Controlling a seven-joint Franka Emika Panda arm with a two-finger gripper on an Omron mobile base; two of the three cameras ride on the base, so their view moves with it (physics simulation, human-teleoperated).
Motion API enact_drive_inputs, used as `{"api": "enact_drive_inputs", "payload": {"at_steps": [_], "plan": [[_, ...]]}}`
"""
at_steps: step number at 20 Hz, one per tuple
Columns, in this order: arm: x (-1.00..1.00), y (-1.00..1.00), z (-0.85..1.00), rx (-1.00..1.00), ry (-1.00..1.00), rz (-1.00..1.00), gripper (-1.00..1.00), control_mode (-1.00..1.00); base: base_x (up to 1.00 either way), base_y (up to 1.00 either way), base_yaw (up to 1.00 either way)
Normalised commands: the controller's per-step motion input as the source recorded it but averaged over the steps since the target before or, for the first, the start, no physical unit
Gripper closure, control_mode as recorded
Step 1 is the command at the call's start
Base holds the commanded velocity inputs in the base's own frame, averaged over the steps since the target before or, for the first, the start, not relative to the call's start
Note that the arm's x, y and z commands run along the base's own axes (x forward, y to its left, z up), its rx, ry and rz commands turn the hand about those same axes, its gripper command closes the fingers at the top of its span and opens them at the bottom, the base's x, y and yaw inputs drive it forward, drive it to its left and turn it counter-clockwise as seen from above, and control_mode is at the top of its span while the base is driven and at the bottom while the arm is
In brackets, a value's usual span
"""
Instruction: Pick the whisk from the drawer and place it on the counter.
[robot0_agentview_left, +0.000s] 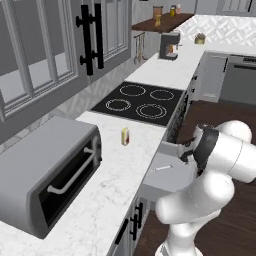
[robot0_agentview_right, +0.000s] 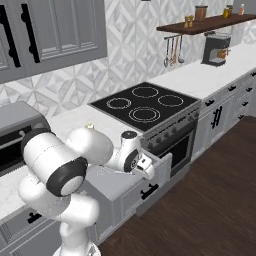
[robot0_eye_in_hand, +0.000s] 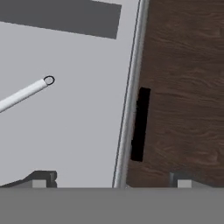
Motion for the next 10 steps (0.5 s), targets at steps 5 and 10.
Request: {"api": "enact_drive_inputs", "payload": {"at_steps": [5, 10], "plan": [[0.18, -0.09, -0.43, 0.00, 0.04, -0.14, -1.00, -1.00, 0.00, 0.00, 0.00], [0.31, 0.00, -0.67, 0.00, 0.04, -0.10, -1.00, -1.00, 0.00, 0.00, 0.00]]}}
